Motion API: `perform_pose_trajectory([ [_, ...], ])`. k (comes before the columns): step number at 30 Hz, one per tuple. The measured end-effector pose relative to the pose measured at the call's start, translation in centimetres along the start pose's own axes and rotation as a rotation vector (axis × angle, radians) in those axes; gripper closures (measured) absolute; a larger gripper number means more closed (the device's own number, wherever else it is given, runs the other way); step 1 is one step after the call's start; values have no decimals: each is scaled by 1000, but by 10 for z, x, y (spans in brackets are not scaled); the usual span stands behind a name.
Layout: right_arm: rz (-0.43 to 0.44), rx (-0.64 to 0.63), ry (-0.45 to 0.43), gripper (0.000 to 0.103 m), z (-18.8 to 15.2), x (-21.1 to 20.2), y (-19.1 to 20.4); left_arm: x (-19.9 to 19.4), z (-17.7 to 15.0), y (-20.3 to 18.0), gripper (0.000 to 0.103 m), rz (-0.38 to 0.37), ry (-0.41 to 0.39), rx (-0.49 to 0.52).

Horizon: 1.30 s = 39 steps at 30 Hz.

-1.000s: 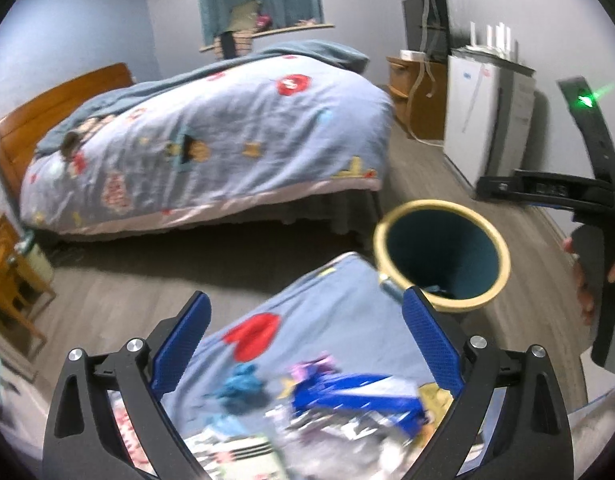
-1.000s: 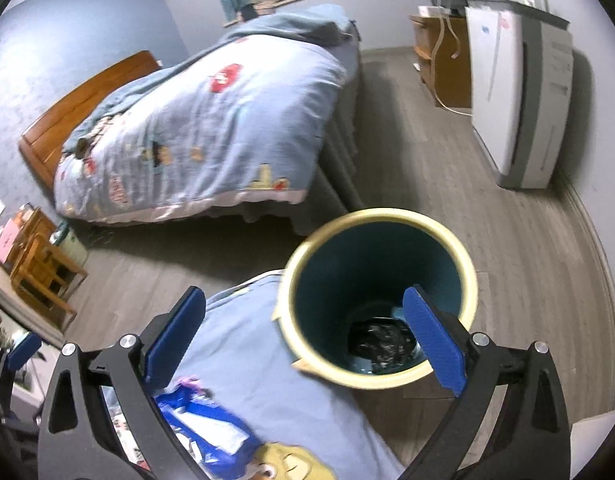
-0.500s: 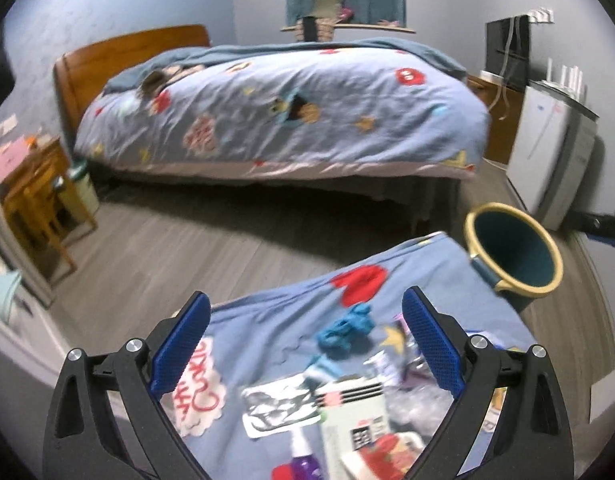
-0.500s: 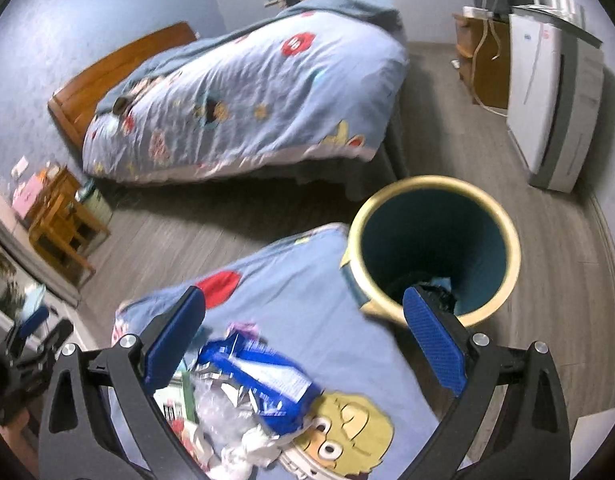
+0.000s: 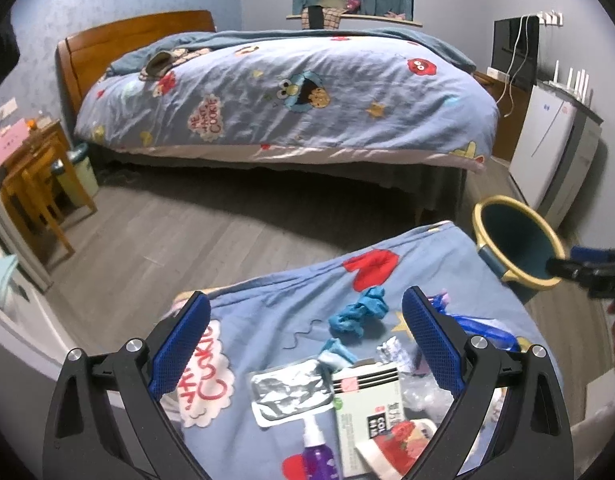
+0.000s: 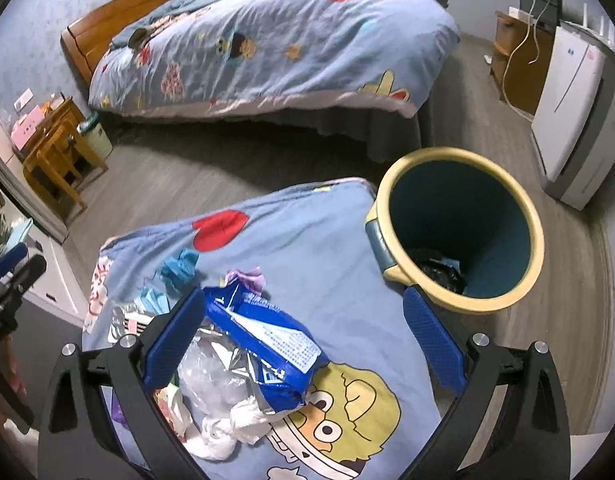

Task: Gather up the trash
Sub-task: 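Move both tools back over the remaining trash on the bed cover, then grasp the blue glove with left tool while right tool grasps blue wrapper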

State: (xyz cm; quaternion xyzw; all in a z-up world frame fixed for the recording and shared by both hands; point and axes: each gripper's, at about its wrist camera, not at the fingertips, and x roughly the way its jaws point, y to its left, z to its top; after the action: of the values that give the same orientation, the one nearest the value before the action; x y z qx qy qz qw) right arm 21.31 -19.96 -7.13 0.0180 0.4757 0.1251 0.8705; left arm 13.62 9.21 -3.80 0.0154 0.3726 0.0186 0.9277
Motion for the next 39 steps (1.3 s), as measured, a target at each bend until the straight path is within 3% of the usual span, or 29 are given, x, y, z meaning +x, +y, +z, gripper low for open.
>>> perform_pose_trajectory([
  [12, 2, -75, 65, 6, -5, 21, 9, 25, -1, -4, 7, 1, 66, -2],
  [21, 3, -243, 136, 6, -16, 51, 35, 56, -2, -6, 7, -6, 125, 20],
  [27, -19, -340, 183, 6, -23, 74, 39, 88, -4, -15, 7, 11, 163, 108],
  [31, -2, -338, 210, 6, -23, 82, 36, 115, -11, -24, 7, 2, 217, 176],
  [39, 59, -378, 221, 10, -24, 88, 41, 151, -20, -36, 8, -49, 288, 190],
])
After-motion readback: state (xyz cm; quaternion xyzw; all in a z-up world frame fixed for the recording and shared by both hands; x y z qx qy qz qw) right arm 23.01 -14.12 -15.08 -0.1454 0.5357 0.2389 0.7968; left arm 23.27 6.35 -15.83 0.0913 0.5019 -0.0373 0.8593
